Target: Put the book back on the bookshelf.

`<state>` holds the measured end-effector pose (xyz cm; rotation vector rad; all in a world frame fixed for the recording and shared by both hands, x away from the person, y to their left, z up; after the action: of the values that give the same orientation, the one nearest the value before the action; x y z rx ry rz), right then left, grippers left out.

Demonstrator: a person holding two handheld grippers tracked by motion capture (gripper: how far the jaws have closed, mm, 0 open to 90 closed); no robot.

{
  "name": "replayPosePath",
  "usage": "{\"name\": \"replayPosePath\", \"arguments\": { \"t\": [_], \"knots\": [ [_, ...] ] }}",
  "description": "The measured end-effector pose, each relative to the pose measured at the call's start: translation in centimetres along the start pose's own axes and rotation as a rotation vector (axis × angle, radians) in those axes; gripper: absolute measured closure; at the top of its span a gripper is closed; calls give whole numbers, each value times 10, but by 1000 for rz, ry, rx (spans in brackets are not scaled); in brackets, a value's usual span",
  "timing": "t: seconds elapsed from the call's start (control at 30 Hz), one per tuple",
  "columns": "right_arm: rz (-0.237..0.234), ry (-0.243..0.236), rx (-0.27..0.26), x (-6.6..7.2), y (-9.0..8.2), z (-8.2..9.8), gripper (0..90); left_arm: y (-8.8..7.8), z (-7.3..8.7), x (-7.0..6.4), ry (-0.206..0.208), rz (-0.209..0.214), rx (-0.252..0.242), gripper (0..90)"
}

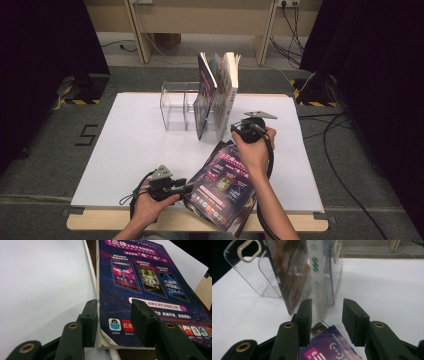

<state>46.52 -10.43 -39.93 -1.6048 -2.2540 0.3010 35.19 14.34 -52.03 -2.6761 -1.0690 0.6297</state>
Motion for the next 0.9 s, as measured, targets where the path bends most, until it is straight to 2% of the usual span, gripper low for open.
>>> {"name": "replayPosePath", "arguments": {
  "t": [0.17, 0.3, 0.4, 0.63, 0.7, 0.77, 0.83, 0.9],
  "knots": [
    [16, 18, 57, -16, -1, 15, 613, 1, 3, 3, -50, 8, 8, 569],
    [33, 21, 92, -27, -1, 27, 619, 2, 5, 3, -46, 4, 21, 572],
    [46, 28, 130, -35, 1, 37, 620, 2, 6, 5, -78, 7, 20, 587],
    [76, 45, 190, -53, 1, 56, 662, 0, 6, 2, -51, 1, 23, 600],
    [74, 46, 201, -59, 1, 61, 665, 0, 6, 1, -56, 2, 22, 598],
    [92, 50, 212, -64, 1, 64, 671, 0, 7, 1, -63, 0, 20, 596],
    [104, 70, 219, -67, 1, 66, 678, 0, 7, 1, -58, -1, 21, 595],
    [109, 56, 228, -70, 2, 69, 691, 0, 7, 0, -46, -4, 25, 596]
  ]
}}
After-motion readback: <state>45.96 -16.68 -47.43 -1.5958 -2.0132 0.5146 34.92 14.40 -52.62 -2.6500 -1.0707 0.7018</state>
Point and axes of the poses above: each handheld gripper's, and its own axes: y roughly forward along the jaws, z roughly out of its underside, x roughly to its left, the point moved 4 cm from there along y, roughly forward along the jaws, and after that the axes turned 14 degrees about -x, right-handed, at the moved point
